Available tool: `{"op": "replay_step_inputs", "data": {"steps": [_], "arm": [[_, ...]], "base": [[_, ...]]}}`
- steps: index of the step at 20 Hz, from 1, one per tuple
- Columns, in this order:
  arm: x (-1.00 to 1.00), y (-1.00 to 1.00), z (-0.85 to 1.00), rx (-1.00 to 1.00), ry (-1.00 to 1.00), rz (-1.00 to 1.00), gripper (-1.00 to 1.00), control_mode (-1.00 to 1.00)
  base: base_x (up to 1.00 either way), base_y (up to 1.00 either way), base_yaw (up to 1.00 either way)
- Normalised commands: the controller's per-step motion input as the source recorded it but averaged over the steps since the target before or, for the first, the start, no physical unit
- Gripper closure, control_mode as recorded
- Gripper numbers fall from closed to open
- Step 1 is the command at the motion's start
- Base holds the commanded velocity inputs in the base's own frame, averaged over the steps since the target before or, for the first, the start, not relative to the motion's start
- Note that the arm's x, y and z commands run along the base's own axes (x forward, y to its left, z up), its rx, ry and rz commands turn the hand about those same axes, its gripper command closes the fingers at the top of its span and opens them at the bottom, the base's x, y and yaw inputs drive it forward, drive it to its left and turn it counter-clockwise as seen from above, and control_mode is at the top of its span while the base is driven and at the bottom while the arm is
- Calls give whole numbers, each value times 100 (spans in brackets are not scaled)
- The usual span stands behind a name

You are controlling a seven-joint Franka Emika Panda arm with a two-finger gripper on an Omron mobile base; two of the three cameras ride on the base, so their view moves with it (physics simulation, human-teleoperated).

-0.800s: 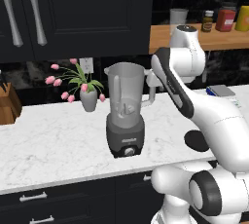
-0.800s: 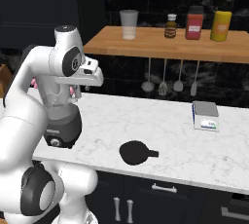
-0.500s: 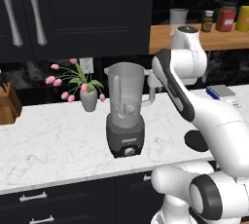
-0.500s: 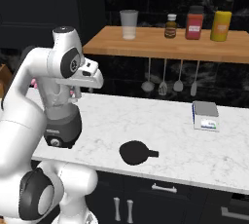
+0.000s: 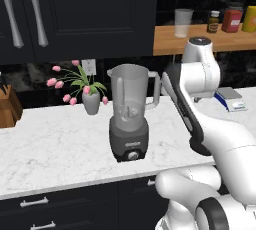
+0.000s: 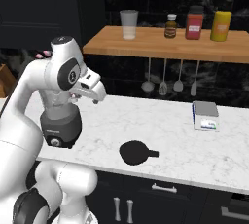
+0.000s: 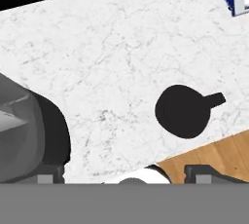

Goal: Close the lid blender by securely placing the lid on top.

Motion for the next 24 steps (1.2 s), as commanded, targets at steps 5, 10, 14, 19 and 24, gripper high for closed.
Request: {"op": "replay_step_inputs", "data": {"steps": [5, 10, 14, 19, 24], "arm": [[-12, -22, 0, 0, 0, -29, -100, -100], [0, -38, -3, 0, 0, -35, -100, -100], [0, -40, -9, 0, 0, -33, -100, -100], [0, -23, -15, 0, 0, -32, -100, -100], [5, -43, -21, 1, 0, -31, -100, -100]], "base": [[0, 0, 0], [0, 0, 0], [0, 0, 0], [0, 0, 0], [0, 0, 0]]}}
